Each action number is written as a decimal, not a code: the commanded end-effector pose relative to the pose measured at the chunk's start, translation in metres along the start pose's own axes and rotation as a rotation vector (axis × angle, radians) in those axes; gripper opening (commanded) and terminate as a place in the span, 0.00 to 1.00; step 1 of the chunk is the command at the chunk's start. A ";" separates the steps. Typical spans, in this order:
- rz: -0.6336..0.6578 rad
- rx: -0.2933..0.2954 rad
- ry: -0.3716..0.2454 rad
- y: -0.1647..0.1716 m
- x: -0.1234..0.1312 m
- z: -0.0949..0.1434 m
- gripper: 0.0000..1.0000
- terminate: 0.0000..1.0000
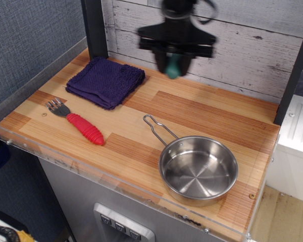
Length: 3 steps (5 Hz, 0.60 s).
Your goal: Put the cucumber on the purple towel.
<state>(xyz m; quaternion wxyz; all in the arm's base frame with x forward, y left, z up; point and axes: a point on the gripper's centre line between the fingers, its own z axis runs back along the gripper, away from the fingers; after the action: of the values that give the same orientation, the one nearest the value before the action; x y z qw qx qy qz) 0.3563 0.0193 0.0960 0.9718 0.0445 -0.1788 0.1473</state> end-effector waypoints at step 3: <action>0.253 0.118 -0.036 0.113 0.015 0.000 0.00 0.00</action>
<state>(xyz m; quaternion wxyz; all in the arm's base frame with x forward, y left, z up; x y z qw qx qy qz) 0.3448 0.1316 0.0878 0.9436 0.0786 -0.1678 0.2742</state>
